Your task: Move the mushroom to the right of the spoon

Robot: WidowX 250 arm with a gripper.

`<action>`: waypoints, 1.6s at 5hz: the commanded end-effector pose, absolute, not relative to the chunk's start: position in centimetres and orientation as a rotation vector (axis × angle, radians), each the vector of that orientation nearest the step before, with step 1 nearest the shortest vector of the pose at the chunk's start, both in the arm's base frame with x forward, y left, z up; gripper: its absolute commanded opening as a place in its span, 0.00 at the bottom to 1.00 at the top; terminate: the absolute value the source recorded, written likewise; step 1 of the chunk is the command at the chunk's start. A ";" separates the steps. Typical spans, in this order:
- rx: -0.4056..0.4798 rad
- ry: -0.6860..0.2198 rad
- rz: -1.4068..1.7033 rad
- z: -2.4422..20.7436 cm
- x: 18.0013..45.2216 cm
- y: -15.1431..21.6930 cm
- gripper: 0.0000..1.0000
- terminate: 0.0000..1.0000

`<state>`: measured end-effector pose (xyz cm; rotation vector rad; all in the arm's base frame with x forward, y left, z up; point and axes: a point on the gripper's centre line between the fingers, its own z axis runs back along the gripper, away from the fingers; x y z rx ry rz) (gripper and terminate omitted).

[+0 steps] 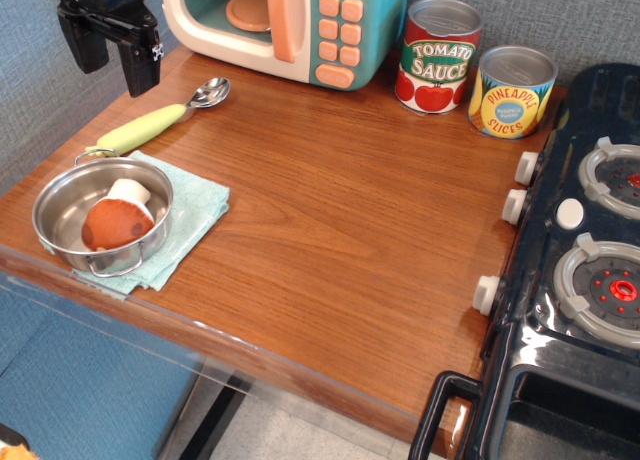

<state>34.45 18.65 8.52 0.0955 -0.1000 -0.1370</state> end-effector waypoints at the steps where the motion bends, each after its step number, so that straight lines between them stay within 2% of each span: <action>1: 0.095 -0.100 -0.137 8.5 34.4 18.7 1.00 0.00; 3: 0.072 -0.106 -0.161 8.8 31.6 16.9 1.00 0.00; 5: 0.068 -0.090 -0.179 6.7 27.5 15.1 1.00 0.00; 7: 0.083 -0.035 -0.190 3.5 26.3 12.8 1.00 0.00; 8: 0.080 -0.025 -0.161 2.7 26.4 12.9 1.00 0.00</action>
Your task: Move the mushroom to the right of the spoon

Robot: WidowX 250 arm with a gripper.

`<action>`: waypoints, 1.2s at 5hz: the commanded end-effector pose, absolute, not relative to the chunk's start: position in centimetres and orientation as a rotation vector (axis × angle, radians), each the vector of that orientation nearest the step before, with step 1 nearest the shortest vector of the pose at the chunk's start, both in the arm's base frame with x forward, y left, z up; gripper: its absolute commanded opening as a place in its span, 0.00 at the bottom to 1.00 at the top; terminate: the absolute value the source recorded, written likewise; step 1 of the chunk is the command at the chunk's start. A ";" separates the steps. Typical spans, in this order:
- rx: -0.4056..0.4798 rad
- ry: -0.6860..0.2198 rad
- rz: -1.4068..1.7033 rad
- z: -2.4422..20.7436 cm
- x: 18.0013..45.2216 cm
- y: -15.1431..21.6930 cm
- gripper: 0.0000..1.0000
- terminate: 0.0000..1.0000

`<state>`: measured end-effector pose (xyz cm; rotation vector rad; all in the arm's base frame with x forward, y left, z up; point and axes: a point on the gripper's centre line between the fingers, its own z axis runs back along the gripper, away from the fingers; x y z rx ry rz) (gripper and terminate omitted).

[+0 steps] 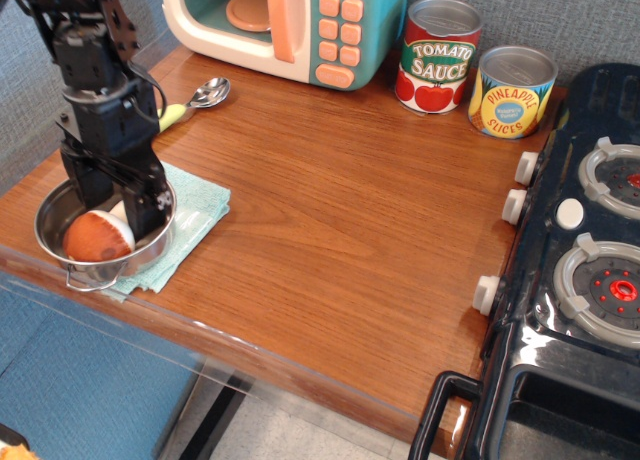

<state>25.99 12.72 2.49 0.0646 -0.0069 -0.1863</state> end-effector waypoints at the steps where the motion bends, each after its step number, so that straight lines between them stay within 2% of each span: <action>1: 0.087 -0.043 -0.145 3.1 26.6 13.2 0.00 0.00; 3: 0.055 -0.193 -0.088 9.4 28.1 14.0 0.00 0.00; 4: 0.049 -0.244 -0.075 12.4 30.8 13.1 0.00 0.00; 5: 0.043 -0.213 -0.065 11.7 35.3 12.3 0.00 0.00; 6: 0.059 -0.165 -0.060 10.0 37.8 11.7 0.00 0.00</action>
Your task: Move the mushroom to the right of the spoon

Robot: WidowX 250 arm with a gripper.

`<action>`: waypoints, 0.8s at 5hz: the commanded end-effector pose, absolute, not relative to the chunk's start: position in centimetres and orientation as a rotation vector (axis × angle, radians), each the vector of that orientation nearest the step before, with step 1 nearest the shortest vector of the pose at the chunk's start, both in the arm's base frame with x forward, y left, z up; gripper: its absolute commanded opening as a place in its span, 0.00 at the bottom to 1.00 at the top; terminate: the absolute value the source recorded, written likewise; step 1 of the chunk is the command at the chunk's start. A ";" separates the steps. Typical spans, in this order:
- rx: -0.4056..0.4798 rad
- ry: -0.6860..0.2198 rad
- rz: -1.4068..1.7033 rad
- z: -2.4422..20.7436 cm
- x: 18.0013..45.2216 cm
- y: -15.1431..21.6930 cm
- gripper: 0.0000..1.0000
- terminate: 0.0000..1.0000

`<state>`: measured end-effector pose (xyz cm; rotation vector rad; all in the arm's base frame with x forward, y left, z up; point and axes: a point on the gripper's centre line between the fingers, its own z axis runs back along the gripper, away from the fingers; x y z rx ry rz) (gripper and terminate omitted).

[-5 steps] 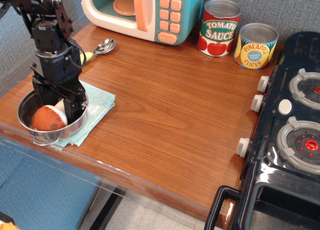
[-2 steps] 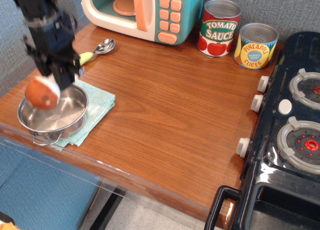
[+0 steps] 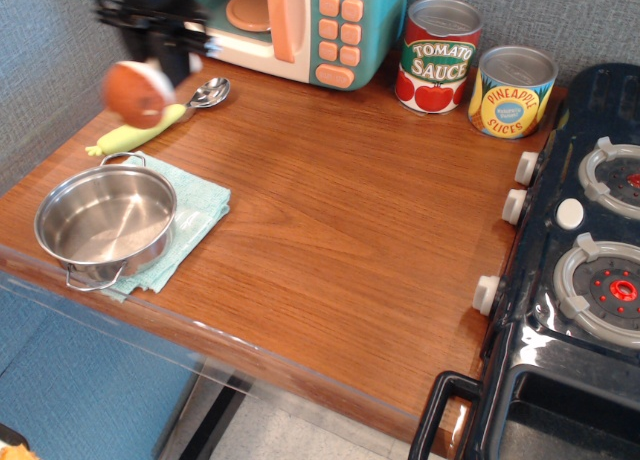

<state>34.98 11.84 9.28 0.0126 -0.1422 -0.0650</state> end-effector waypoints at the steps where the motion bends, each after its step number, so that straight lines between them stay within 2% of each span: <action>1: 0.065 -0.144 -0.050 8.5 39.4 11.6 0.00 0.00; 2: 0.077 -0.130 -0.043 7.1 40.7 12.1 0.00 0.00; 3: 0.066 -0.123 -0.027 6.3 41.5 12.5 1.00 0.00; 4: 0.067 -0.116 -0.031 6.3 41.8 12.7 1.00 0.00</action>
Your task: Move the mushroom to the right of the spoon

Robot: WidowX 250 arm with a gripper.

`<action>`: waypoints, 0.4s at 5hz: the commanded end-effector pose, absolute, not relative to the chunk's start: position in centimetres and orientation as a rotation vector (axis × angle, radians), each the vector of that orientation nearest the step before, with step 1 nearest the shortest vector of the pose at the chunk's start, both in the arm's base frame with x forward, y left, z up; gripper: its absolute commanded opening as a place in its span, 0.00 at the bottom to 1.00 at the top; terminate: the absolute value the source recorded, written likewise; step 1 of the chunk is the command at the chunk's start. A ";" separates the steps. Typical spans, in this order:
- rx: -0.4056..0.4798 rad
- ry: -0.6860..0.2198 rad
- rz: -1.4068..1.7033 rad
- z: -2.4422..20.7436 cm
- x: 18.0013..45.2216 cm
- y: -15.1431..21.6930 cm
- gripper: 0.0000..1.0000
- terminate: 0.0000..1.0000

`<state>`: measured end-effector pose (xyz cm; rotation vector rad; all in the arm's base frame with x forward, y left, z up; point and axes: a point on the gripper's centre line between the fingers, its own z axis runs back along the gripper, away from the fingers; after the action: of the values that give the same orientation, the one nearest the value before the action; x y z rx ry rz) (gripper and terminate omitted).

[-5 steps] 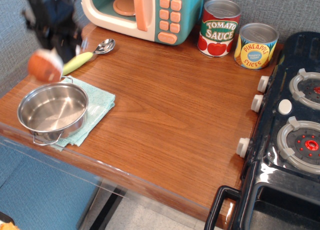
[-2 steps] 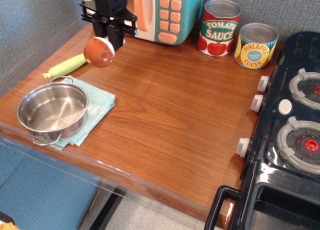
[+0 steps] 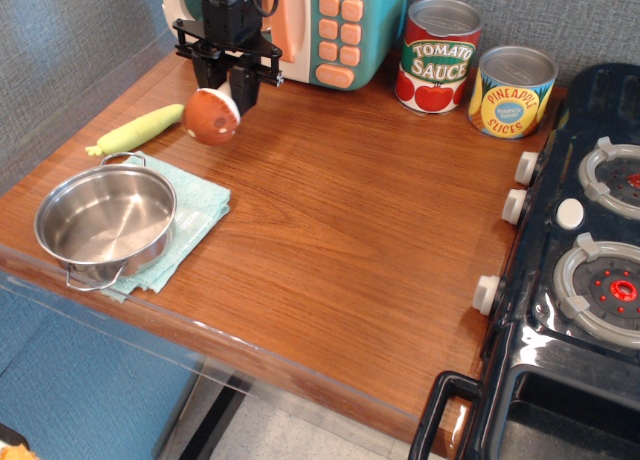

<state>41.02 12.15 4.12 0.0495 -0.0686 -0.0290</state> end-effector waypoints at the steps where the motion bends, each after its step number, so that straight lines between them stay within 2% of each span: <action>1: 0.059 -0.129 -0.031 7.4 41.4 12.7 1.00 0.00; 2: 0.065 -0.171 -0.052 9.1 40.5 12.6 1.00 0.00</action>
<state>40.16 11.85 5.43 0.0345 -0.0791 -0.0618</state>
